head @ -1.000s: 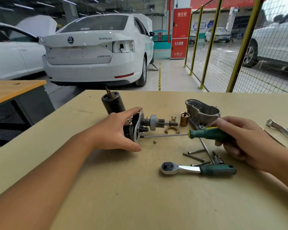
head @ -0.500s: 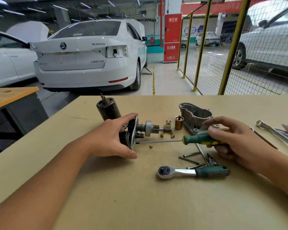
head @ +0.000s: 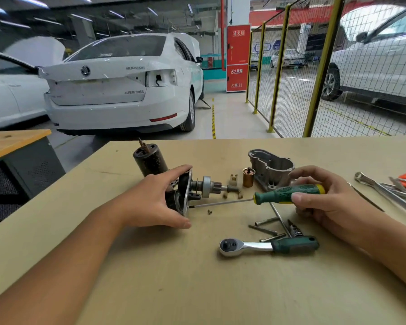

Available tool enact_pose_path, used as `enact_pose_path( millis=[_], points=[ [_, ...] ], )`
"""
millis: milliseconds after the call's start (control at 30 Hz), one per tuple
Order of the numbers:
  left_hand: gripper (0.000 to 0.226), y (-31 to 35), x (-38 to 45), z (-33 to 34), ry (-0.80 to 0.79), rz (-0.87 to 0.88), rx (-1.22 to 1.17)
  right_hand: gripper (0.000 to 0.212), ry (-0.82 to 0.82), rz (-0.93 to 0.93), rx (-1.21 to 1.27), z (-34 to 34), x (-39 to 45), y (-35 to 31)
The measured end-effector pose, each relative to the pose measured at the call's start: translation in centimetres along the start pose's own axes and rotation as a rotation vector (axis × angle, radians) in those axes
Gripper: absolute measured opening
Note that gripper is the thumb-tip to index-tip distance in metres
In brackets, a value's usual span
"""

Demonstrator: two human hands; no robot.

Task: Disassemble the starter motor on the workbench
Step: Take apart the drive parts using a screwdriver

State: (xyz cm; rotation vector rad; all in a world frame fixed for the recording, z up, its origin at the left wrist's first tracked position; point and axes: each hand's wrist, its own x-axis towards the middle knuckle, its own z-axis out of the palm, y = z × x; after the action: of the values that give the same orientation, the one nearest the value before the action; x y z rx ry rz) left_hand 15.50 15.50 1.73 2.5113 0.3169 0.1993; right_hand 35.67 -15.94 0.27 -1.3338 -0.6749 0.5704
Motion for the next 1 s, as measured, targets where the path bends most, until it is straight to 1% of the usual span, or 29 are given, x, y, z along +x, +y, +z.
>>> enact_pose_path(
  millis=[67,133,200,267,400,433,533,567,633,700,733,800,867,1000],
  points=[
    [0.123,0.0,0.0,0.0,0.001,0.001,-0.003,0.039,-0.009,0.028,-0.037,0.3,0.0,-0.2],
    [0.121,-0.1,-0.1,0.0,0.002,0.000,-0.010,0.032,-0.003,0.062,-0.225,0.7,-0.1,-0.8],
    [0.118,-0.2,-0.1,-0.2,0.006,0.004,-0.024,0.036,0.008,0.082,-0.355,0.8,0.0,-1.1],
    [0.113,0.0,-0.2,-0.2,0.017,0.015,-0.019,0.035,0.017,0.058,-0.327,0.9,0.1,-1.0],
    [0.107,0.2,-0.3,-0.1,0.023,0.038,-0.015,0.033,0.035,-0.032,-0.143,0.6,0.0,-0.4],
    [0.105,0.2,-0.3,-0.1,0.021,0.043,-0.029,0.031,0.023,-0.056,-0.101,0.5,0.0,-0.3],
    [0.099,0.1,-0.3,-0.1,0.003,0.052,-0.084,0.038,-0.031,-0.075,0.014,0.2,-0.3,-0.7],
    [0.098,0.1,-0.2,-0.1,-0.005,0.059,-0.083,0.037,-0.041,-0.070,0.000,0.2,-0.4,-0.8],
    [0.096,0.1,-0.1,0.0,-0.012,0.077,-0.066,0.033,-0.018,-0.054,-0.119,0.8,-0.6,-0.9],
    [0.095,0.1,0.0,-0.1,-0.007,0.085,-0.054,0.036,0.035,-0.006,-0.228,0.9,-0.6,-0.9],
    [0.094,0.0,0.0,-0.1,-0.003,0.086,-0.054,0.037,0.036,0.022,-0.239,0.9,-0.5,-0.7],
    [0.093,0.1,-0.1,-0.1,0.000,0.086,-0.056,0.034,0.015,0.055,-0.221,0.7,-0.3,-0.5],
    [0.093,0.2,-0.1,-0.1,-0.001,0.085,-0.055,0.031,0.012,0.044,-0.178,0.6,-0.2,-0.4],
    [0.093,0.3,-0.3,-0.1,-0.017,0.087,-0.047,0.045,-0.004,0.016,-0.135,0.3,-0.4,-0.3]
  ],
)
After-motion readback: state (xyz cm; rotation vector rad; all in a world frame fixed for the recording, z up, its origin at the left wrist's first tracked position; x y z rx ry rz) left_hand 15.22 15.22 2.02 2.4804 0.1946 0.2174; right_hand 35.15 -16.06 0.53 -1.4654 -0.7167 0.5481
